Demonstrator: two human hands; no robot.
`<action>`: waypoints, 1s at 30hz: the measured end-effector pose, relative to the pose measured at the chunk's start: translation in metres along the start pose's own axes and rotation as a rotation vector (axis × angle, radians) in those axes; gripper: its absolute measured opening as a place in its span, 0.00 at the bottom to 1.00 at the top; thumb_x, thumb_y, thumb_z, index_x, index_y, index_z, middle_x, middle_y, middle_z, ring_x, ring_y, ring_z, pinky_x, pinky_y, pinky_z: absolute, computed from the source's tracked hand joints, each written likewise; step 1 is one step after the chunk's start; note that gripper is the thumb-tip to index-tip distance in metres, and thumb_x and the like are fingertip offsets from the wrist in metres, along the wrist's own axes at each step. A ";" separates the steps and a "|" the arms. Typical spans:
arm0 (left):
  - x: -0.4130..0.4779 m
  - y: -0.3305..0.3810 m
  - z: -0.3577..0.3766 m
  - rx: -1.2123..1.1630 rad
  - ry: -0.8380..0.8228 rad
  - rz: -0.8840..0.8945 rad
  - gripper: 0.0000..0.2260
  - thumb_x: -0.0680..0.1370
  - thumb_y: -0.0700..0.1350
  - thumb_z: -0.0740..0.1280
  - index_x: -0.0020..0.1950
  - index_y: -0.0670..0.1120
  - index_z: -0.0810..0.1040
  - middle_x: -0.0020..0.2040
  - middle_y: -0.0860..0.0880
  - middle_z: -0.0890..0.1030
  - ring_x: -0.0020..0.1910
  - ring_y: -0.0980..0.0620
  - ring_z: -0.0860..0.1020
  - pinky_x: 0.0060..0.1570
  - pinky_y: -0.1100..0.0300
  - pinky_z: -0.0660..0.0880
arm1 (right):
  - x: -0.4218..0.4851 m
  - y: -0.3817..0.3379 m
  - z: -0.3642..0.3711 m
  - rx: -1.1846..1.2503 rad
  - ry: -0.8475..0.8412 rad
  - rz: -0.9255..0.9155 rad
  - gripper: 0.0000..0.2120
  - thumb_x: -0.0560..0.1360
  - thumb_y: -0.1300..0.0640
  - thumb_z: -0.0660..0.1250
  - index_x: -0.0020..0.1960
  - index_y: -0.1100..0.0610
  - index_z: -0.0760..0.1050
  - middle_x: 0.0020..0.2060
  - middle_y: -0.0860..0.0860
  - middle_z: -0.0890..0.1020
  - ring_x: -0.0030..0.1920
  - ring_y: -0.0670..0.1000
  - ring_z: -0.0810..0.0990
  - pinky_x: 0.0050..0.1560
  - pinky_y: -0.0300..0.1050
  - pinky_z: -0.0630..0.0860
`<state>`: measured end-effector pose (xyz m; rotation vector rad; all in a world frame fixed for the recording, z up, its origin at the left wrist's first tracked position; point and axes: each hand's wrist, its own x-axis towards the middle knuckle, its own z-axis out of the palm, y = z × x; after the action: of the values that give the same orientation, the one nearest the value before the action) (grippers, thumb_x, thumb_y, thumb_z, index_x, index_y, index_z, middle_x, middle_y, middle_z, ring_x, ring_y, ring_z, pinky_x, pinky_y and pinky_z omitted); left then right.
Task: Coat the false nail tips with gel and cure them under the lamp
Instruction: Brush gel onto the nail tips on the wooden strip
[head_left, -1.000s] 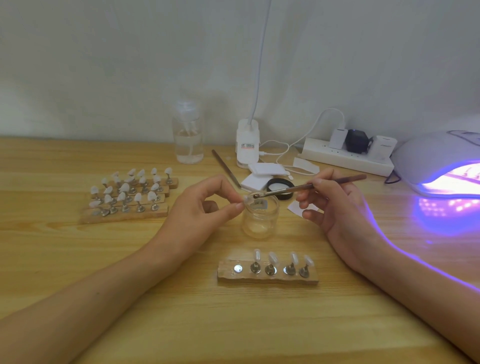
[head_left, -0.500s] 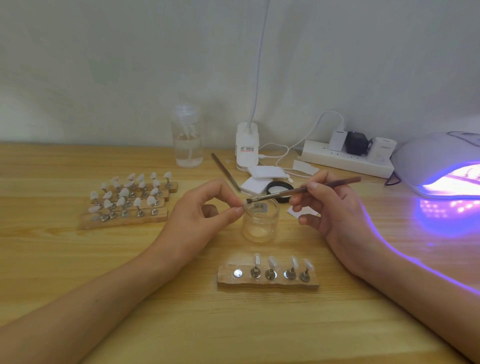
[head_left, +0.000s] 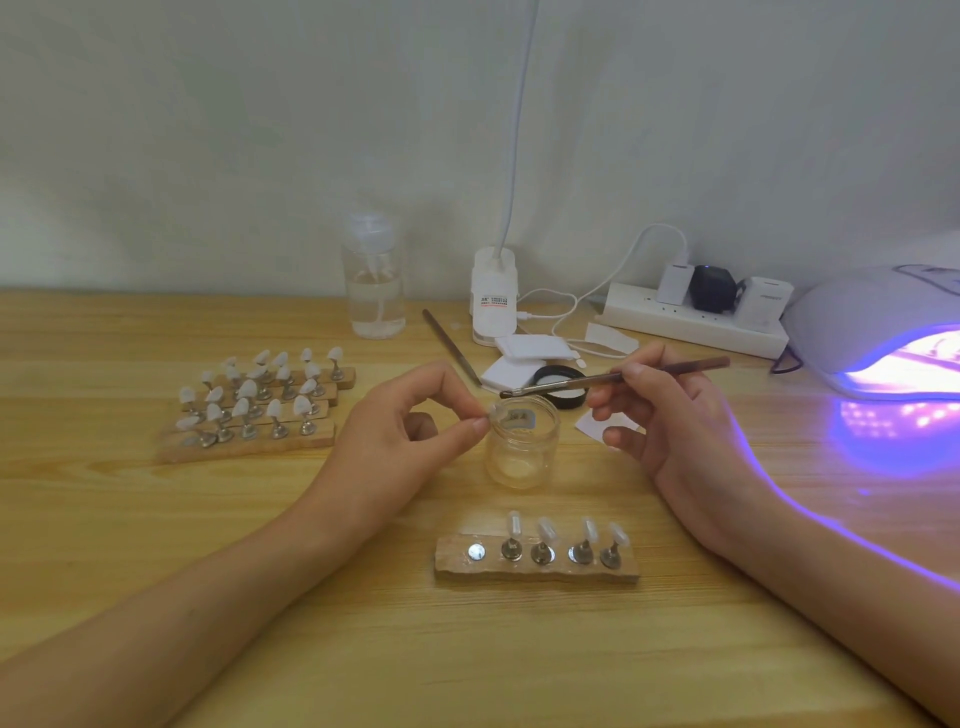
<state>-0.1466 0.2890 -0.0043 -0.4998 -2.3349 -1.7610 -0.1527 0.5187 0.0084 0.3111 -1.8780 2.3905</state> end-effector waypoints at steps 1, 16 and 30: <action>0.000 0.000 0.000 0.000 -0.001 -0.002 0.06 0.74 0.45 0.73 0.40 0.51 0.79 0.26 0.45 0.68 0.25 0.57 0.63 0.27 0.68 0.63 | -0.001 -0.001 0.001 0.003 -0.030 -0.011 0.05 0.76 0.56 0.65 0.43 0.55 0.73 0.36 0.54 0.83 0.37 0.48 0.81 0.32 0.38 0.76; -0.001 0.006 0.001 -0.004 -0.006 -0.027 0.07 0.75 0.42 0.73 0.39 0.50 0.78 0.30 0.61 0.77 0.25 0.60 0.65 0.28 0.71 0.65 | -0.001 0.000 0.001 -0.052 0.024 0.007 0.09 0.80 0.61 0.62 0.41 0.56 0.74 0.35 0.55 0.83 0.37 0.49 0.81 0.31 0.38 0.76; -0.003 0.009 -0.001 -0.016 -0.013 -0.093 0.05 0.72 0.45 0.75 0.39 0.52 0.81 0.45 0.54 0.85 0.26 0.59 0.66 0.30 0.70 0.68 | -0.001 -0.001 0.001 0.019 -0.037 -0.029 0.07 0.77 0.59 0.66 0.40 0.55 0.74 0.34 0.55 0.82 0.36 0.48 0.81 0.36 0.39 0.78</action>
<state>-0.1411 0.2898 0.0030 -0.4126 -2.3914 -1.8233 -0.1519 0.5181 0.0092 0.3847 -1.8534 2.4015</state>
